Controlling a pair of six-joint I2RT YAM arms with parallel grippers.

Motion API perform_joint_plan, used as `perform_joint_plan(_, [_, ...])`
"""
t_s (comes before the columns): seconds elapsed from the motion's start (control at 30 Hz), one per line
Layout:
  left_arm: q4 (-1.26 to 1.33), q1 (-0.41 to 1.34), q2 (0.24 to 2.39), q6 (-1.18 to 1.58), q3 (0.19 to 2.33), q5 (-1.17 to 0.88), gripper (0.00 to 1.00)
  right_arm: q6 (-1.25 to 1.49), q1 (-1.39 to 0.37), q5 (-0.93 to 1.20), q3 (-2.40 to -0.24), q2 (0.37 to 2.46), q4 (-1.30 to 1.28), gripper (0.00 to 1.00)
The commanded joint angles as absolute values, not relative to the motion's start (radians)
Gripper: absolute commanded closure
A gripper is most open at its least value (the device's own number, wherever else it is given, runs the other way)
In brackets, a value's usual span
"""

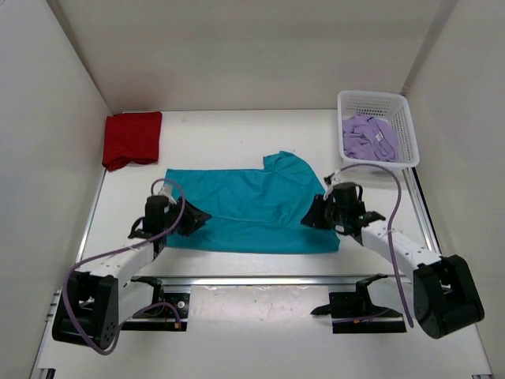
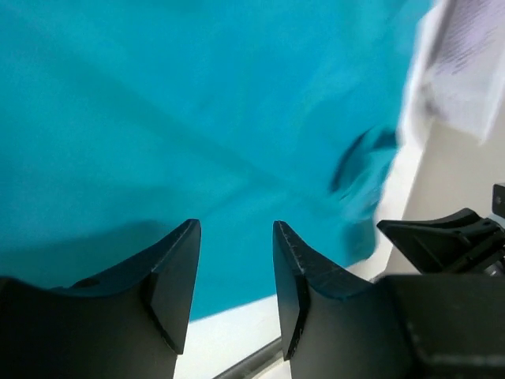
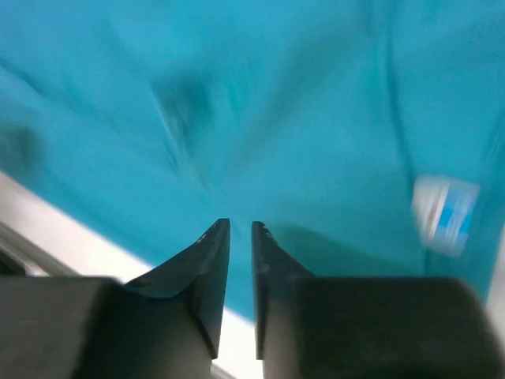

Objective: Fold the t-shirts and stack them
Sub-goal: Fold the flattened tshirt in 1/3 of the way, then grap the side of the flattened tshirt furthest away from the robot with both arms

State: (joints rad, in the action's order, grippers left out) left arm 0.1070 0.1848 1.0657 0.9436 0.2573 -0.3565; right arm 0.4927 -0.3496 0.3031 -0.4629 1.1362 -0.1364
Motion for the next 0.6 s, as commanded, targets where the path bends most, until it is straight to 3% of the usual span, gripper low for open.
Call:
perform_joint_plan(0.0, [0.032,0.141,1.094,0.844,0.464,-0.334,0.48,0.463,-0.288,0.345,-0.652,1.242,-0.043,0.86])
perform_joint_plan(0.07, [0.044,0.127,1.182,0.825,0.535,-0.333,0.54,0.414,-0.276,0.322,-0.809,1.367,-0.011,1.00])
perform_joint_plan(0.2, [0.055,0.118,1.331,0.807,0.636,-0.347,0.74,0.325,-0.265,0.288,-1.183,1.725,-0.096,1.00])
perform_joint_plan(0.37, [0.060,0.113,1.410,0.796,0.687,-0.325,0.80,0.244,-0.242,0.267,-1.490,1.984,-0.151,0.72])
perform_joint_plan(0.57, [0.081,0.103,1.468,0.782,0.681,-0.351,0.79,0.143,-0.232,0.232,-1.793,2.216,-0.325,0.61])
